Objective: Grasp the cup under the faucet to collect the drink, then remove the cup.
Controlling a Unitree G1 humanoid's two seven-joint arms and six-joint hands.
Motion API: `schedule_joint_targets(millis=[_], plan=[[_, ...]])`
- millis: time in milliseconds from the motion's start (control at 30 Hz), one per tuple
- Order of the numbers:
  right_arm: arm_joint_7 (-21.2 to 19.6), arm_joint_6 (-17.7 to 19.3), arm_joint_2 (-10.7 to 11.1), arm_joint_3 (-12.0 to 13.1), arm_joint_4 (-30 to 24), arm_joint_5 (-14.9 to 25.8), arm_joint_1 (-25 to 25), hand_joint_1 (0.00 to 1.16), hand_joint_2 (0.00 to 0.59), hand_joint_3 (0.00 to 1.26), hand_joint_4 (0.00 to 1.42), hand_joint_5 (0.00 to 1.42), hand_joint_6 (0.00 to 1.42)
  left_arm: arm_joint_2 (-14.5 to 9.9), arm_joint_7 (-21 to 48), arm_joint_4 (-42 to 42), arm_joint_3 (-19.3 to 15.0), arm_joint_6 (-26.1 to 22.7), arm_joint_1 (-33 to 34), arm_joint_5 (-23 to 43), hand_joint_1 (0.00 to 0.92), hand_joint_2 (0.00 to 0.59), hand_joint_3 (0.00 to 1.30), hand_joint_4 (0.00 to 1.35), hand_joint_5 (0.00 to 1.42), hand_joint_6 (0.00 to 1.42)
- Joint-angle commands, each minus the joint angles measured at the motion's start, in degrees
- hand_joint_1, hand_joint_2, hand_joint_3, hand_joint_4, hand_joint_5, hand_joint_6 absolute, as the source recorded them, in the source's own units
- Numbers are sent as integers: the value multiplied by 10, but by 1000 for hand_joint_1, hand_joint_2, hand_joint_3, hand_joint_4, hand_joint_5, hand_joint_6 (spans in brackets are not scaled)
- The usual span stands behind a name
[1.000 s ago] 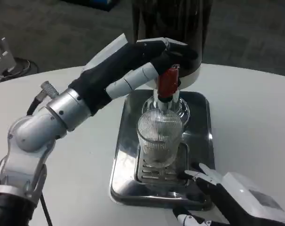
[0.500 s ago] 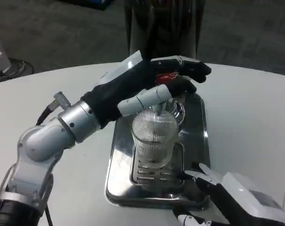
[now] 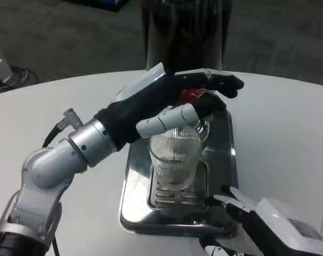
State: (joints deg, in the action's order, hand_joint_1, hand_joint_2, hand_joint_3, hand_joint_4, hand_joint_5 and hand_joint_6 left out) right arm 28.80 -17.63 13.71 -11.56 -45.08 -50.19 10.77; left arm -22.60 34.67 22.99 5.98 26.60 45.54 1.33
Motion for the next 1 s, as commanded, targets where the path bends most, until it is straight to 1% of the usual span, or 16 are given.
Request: schedule_joint_targets(millis=[33, 200, 400, 500, 533, 600, 633, 700, 733, 767, 800, 867, 900, 967, 1000], plan=[[-3, -4, -3, 1, -5, 3, 6, 354, 437, 175, 12, 39, 107, -9, 15, -12, 19, 14, -16, -26, 0, 111, 303, 251, 320, 412], [-1, -6, -4, 2, -5, 3, 5, 354, 437, 175, 12, 39, 111, -21, 17, -14, 27, 24, -20, -43, 0, 103, 268, 187, 249, 333], [-1, -8, -4, 3, -5, 3, 4, 354, 437, 175, 12, 39, 112, -30, 15, -7, 38, 41, -21, -58, 0, 98, 233, 131, 196, 298], [-5, -12, -9, 6, -3, 12, 3, 354, 437, 175, 12, 39, 112, -31, 12, -4, 39, 46, -20, -60, 0, 98, 229, 128, 189, 294], [-7, -14, -13, 11, -1, 25, 2, 354, 437, 175, 12, 39, 112, -31, 11, -2, 38, 47, -20, -61, 0, 97, 223, 119, 185, 293], [-16, -17, -28, 31, 6, 72, 3, 354, 437, 173, 12, 39, 112, -30, 8, 1, 36, 47, -19, -60, 0, 97, 221, 116, 183, 292], [-22, -22, -40, 45, 8, 100, 4, 357, 423, 156, 12, 46, 113, -30, 6, 2, 35, 48, -19, -59, 0, 97, 221, 116, 183, 292], [-34, -26, -53, 65, 15, 142, 3, 362, 407, 135, 12, 63, 113, -30, 3, 4, 33, 48, -19, -58, 0, 97, 220, 115, 183, 292], [-44, -28, -60, 76, 19, 161, 1, 420, 349, 85, 19, 81, 122, -31, 1, 5, 33, 49, -19, -58, 0, 97, 220, 115, 183, 292], [-50, -30, -66, 86, 28, 181, -6, 448, 317, 50, 22, 100, 137, -30, -2, 6, 31, 50, -18, -57, 0, 97, 220, 115, 183, 292], [-60, -26, -67, 91, 39, 190, -13, 472, 299, 22, 30, 113, 142, -30, -4, 7, 30, 50, -18, -56, 0, 97, 220, 116, 183, 292], [-69, -19, -61, 94, 60, 206, -29, 510, 278, 6, 32, 121, 157, -29, -8, 10, 27, 50, -17, -53, 0, 96, 220, 125, 182, 301], [-78, -15, -60, 95, 70, 211, -34, 534, 274, 5, 32, 122, 160, -28, -9, 11, 26, 50, -17, -52, 0, 95, 220, 133, 189, 304], [-88, -8, -52, 92, 88, 217, -48, 543, 272, 1, 32, 122, 159, -27, -12, 13, 23, 50, -16, -49, 0, 99, 227, 137, 192, 305], [-94, -6, -53, 93, 98, 225, -53, 561, 259, 0, 32, 122, 150, -27, -14, 13, 22, 50, -16, -48, 0, 100, 229, 137, 193, 306]])
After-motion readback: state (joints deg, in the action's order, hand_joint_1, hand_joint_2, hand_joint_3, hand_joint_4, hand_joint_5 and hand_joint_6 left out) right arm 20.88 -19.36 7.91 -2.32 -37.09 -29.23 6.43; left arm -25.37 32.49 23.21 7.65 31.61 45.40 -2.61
